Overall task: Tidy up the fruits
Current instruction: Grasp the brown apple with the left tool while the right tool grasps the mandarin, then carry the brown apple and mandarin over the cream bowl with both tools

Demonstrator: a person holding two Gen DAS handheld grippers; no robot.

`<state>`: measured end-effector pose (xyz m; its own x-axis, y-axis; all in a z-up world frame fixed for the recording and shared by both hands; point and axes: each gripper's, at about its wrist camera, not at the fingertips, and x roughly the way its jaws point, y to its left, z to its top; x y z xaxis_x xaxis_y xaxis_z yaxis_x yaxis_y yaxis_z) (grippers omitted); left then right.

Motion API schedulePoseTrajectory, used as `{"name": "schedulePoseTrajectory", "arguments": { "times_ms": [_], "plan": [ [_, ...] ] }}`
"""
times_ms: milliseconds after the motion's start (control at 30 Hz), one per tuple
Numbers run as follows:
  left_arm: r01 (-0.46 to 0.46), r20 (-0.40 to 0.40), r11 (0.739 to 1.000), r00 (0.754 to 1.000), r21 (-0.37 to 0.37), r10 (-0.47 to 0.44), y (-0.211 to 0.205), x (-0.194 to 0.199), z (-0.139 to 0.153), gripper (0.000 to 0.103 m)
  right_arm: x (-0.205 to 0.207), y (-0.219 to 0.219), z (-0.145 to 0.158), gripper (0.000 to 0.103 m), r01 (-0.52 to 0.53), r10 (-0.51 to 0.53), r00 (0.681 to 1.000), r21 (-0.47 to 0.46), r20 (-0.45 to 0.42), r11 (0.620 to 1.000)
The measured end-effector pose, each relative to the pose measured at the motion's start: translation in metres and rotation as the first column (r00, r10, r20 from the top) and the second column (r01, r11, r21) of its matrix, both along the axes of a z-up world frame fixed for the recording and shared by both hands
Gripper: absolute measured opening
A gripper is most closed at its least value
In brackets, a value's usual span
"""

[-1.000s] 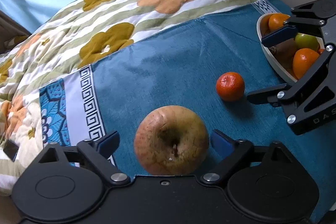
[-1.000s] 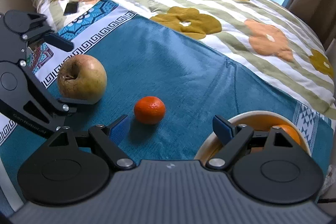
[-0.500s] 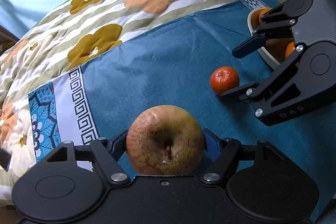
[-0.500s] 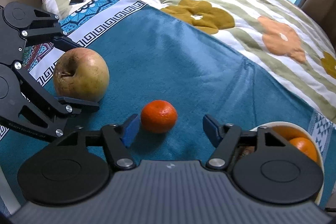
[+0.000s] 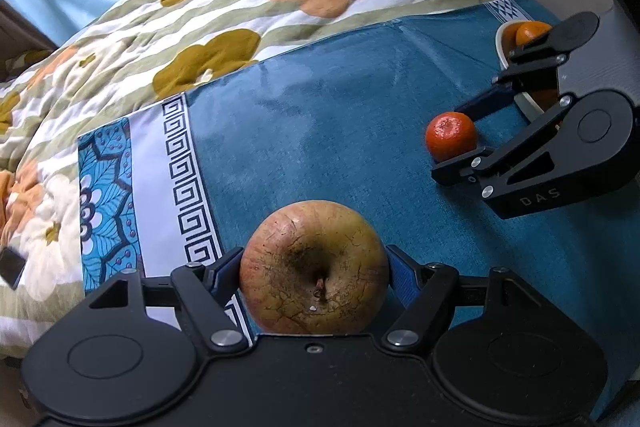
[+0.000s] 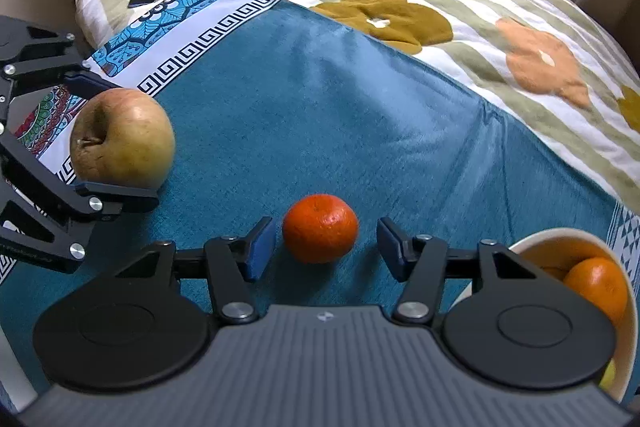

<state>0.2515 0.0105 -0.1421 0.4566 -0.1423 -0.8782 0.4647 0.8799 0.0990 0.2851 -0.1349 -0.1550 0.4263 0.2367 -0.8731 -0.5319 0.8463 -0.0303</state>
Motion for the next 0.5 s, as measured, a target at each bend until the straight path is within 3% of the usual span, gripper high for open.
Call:
{"name": "schedulePoseTrajectory", "arguments": {
  "times_ms": [100, 500],
  "plan": [
    [-0.021, 0.002, 1.000, 1.000, -0.010, 0.021, 0.002, -0.004, 0.001, 0.078, -0.001, 0.001, 0.000, 0.055, -0.001, 0.001, 1.000, 0.012, 0.009, 1.000],
    [-0.113, 0.063, 0.993, 0.991, -0.041, 0.115, 0.000, -0.031, 0.031, 0.078, -0.033, -0.014, 0.029, 0.054, 0.066, -0.074, 0.995, 0.120, 0.067, 0.991]
  ]
}}
